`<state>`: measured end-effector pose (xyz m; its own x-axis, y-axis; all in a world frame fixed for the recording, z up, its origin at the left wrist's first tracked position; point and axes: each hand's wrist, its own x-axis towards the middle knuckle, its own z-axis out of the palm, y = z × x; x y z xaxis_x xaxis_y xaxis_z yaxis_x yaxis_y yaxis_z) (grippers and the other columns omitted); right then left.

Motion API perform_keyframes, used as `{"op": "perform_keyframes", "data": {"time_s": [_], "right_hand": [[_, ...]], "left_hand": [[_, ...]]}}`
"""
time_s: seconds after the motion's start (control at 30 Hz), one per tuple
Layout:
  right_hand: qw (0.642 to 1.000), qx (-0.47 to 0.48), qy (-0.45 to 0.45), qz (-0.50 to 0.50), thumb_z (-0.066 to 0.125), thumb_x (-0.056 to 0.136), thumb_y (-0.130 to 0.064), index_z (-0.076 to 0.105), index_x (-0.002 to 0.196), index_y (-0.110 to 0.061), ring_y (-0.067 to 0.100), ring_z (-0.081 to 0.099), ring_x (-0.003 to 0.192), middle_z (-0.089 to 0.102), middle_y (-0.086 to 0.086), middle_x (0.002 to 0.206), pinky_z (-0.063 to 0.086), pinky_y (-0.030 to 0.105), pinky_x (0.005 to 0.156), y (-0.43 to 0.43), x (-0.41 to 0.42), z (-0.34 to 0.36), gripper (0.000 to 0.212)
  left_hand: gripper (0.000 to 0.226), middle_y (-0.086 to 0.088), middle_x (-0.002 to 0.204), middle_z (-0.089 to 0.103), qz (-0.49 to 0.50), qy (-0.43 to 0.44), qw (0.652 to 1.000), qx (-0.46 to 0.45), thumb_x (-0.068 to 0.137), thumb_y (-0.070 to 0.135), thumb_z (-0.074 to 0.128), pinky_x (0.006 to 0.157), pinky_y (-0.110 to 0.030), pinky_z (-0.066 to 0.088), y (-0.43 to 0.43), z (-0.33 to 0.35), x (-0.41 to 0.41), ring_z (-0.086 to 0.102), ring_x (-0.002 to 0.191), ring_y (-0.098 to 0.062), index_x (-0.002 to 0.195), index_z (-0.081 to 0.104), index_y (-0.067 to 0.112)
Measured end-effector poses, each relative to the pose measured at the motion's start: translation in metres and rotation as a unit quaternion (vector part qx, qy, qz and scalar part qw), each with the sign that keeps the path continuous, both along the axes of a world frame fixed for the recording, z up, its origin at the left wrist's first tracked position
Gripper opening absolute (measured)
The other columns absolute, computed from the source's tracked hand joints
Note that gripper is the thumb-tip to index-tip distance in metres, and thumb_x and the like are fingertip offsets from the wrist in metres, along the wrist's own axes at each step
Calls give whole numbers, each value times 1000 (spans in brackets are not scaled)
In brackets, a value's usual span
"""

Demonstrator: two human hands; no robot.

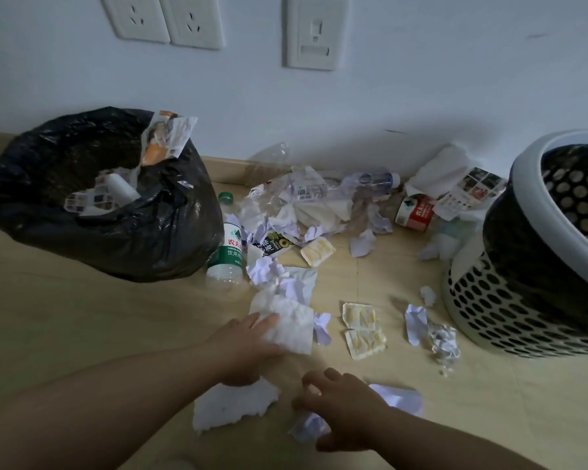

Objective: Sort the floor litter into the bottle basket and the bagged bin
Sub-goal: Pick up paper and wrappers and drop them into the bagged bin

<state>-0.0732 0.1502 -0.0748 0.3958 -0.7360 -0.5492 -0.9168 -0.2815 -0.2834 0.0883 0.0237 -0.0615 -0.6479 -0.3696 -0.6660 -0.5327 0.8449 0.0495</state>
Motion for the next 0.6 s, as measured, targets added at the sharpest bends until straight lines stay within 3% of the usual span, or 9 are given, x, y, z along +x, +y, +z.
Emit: {"op": "perform_keyframes", "data": {"time_s": [0.1,0.13,0.23,0.3,0.37,0.43,0.53,0.6], "right_hand": [[998,-29,45,25,80,57,-36,66,90,-29,22,61,86,61,1,101,31,28,57,1,3,1,37],[998,-39,52,16,79,60,-36,65,89,-26,22,62,83,61,2,97,28,28,57,2,3,-1,34],[998,-3,34,-48,50,93,-27,49,116,-11,31,51,111,49,13,121,30,33,71,-1,3,-7,27],[994,-2,11,-112,44,96,-28,45,115,-14,29,52,114,50,10,124,38,34,78,-6,1,-8,24],[981,12,-15,-194,43,94,-28,44,110,-20,26,54,113,54,7,124,39,31,81,-13,-4,-2,18],[966,34,-24,-254,46,92,-32,43,104,-23,26,56,110,58,7,119,39,30,78,-22,-9,4,15],[935,36,-56,-349,46,91,-44,39,77,-26,23,55,91,59,3,98,36,28,71,-32,-18,10,24],[913,36,-84,-398,46,91,-44,44,77,-27,19,54,86,60,1,95,40,29,72,-35,-26,6,22]], "left_hand": [[61,-5,159,-5,33,-39,999,8,90,19,49,106,-46,31,0,-2,-2,11,145,-30,145,23,30],[61,-5,159,-2,45,-39,998,3,91,16,46,104,-45,33,0,-4,-1,15,144,-28,145,22,26],[54,-3,158,10,64,-21,997,-36,93,10,37,95,-39,39,-5,-4,4,31,138,-25,145,22,18],[46,-2,148,31,70,16,994,-77,93,10,38,79,-35,41,-11,-5,6,49,122,-26,138,32,17],[40,1,132,46,91,52,988,-114,91,10,39,73,-34,44,-18,-7,7,57,110,-24,130,39,21],[39,1,127,49,128,67,980,-139,90,10,40,77,-33,47,-23,-5,4,56,109,-23,127,42,22],[43,-8,136,38,151,59,971,-175,88,11,41,92,-34,40,-22,-2,0,46,120,-29,129,42,25],[42,-12,134,40,118,98,971,-182,83,15,53,95,-37,39,-16,2,0,45,119,-31,123,50,26]]}}
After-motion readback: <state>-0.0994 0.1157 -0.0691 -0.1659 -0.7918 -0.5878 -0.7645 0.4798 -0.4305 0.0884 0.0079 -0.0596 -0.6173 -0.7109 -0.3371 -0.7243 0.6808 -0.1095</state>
